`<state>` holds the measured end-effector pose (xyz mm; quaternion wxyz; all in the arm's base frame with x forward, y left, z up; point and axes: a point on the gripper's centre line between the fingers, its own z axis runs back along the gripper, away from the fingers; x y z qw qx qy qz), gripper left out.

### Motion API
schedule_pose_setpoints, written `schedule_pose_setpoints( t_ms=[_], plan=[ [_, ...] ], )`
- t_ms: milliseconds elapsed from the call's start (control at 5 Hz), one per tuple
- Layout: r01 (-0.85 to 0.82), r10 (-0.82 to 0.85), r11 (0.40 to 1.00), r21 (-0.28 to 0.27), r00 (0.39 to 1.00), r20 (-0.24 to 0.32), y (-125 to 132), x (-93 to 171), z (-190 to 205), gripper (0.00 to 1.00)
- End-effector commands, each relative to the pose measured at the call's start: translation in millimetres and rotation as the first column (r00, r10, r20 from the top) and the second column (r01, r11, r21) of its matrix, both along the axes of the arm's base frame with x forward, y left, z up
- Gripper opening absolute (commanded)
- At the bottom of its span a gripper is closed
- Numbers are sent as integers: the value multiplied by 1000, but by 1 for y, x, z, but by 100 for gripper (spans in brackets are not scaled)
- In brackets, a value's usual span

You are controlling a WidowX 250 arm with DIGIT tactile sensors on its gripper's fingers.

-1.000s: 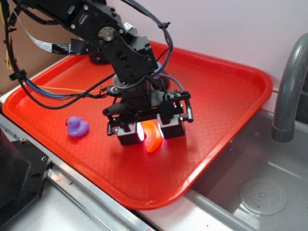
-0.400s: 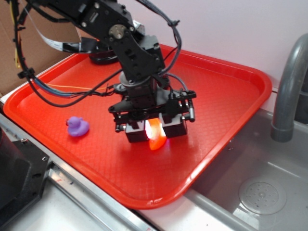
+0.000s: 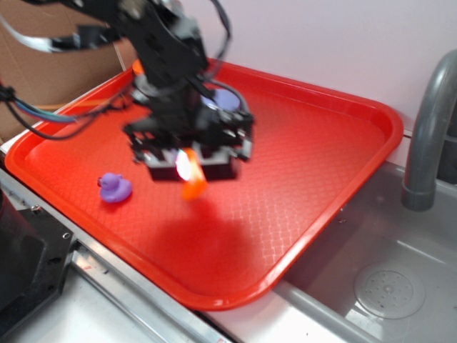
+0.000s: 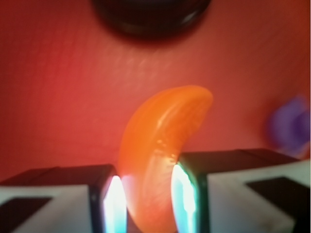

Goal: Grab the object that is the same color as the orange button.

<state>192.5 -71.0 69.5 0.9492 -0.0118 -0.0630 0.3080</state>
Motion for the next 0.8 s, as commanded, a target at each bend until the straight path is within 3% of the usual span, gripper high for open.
schedule_pose_setpoints(
  t_ms=[0, 200, 600],
  plan=[
    [320, -319, 947, -38, 947, 28, 52, 4, 56, 0],
    [503, -505, 863, -52, 862, -36, 76, 10, 71, 0],
    [600, -601, 799, -26, 799, -36, 97, 6, 85, 0]
  ],
)
